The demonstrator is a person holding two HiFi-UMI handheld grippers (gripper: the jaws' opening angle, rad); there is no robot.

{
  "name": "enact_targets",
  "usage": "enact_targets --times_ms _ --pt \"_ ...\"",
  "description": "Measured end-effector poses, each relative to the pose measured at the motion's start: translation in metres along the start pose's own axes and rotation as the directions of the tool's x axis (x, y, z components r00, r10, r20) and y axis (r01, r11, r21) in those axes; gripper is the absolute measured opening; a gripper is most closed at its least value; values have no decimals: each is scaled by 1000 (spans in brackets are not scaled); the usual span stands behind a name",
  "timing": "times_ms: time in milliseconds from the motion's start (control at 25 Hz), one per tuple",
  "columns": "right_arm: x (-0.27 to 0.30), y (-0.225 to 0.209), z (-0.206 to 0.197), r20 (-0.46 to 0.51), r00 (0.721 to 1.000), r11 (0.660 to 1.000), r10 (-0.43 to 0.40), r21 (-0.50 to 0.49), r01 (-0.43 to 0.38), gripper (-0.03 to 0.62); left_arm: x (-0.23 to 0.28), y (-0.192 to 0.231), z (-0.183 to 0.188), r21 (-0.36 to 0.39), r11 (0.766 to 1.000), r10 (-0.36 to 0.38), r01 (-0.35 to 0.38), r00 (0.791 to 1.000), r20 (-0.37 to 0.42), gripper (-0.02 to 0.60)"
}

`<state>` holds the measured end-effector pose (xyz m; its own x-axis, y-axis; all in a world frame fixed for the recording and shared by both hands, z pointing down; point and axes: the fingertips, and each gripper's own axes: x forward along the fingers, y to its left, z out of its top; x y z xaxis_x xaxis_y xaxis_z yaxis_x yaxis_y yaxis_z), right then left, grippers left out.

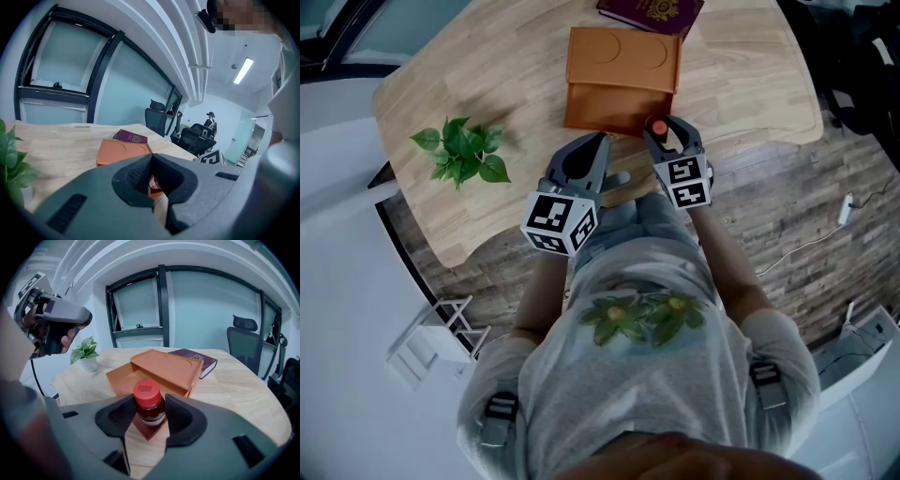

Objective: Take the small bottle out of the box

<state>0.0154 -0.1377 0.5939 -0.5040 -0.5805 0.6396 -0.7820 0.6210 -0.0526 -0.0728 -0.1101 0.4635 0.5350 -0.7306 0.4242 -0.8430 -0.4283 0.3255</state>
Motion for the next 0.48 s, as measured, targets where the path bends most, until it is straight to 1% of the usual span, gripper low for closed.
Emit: enact_targets --times_ms 480 --pt "-9 0 12 34 999 1000 10 -5 -10 187 -8 -5 1 13 1000 9 -9 1000 12 8"
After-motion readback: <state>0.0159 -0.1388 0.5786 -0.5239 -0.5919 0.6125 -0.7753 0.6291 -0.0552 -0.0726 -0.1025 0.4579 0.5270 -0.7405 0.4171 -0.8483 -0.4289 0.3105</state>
